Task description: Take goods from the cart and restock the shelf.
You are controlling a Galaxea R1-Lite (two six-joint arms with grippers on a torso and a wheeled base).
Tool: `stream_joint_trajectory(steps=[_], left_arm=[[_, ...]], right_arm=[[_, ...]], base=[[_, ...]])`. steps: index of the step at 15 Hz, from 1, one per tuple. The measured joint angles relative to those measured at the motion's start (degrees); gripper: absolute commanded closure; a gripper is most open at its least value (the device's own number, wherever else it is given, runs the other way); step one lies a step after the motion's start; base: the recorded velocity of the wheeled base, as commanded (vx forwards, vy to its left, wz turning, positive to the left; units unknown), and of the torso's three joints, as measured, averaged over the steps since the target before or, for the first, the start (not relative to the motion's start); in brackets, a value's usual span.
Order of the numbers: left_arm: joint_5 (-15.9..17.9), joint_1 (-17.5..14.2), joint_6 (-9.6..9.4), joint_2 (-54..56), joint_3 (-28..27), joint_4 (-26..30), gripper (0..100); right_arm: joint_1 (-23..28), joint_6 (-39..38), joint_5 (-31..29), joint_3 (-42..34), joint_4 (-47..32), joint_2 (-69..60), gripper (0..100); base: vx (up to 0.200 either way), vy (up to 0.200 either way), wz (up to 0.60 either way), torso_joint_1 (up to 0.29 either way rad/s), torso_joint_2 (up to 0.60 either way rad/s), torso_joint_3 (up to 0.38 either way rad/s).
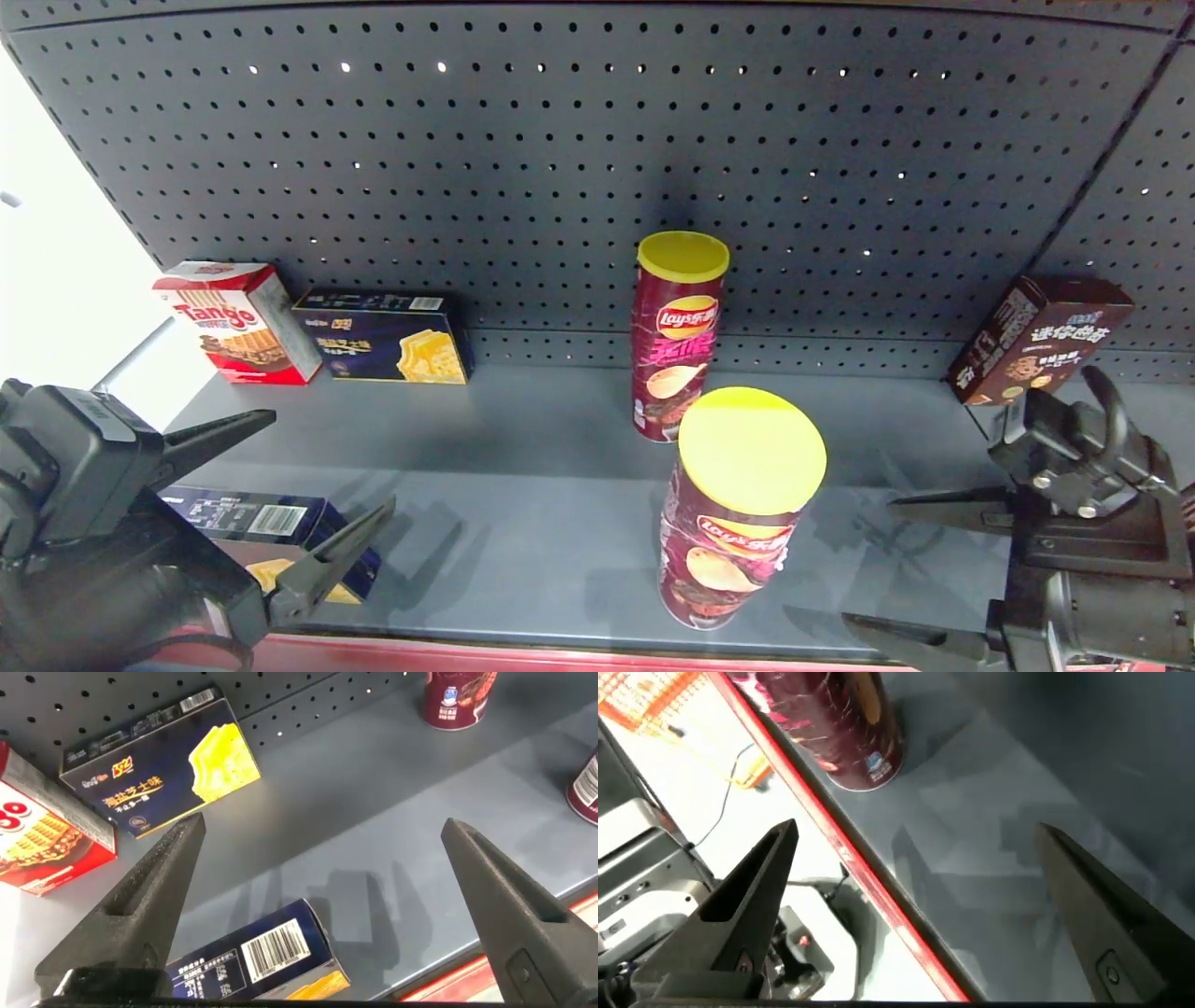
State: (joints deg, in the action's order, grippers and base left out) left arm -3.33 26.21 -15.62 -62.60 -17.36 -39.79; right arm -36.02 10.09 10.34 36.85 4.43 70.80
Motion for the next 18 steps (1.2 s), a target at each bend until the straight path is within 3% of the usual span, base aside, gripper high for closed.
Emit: stream_joint_trajectory(steps=[18], left_arm=[[0.1,0.1,0.13,0.1,0.0,0.0,0]], right_arm=[[-2.4,0.5,-1.8,7.4,0.1,11.7,0]], base=[[0.000,0.000,0.00,0.000,0.00,0.000]])
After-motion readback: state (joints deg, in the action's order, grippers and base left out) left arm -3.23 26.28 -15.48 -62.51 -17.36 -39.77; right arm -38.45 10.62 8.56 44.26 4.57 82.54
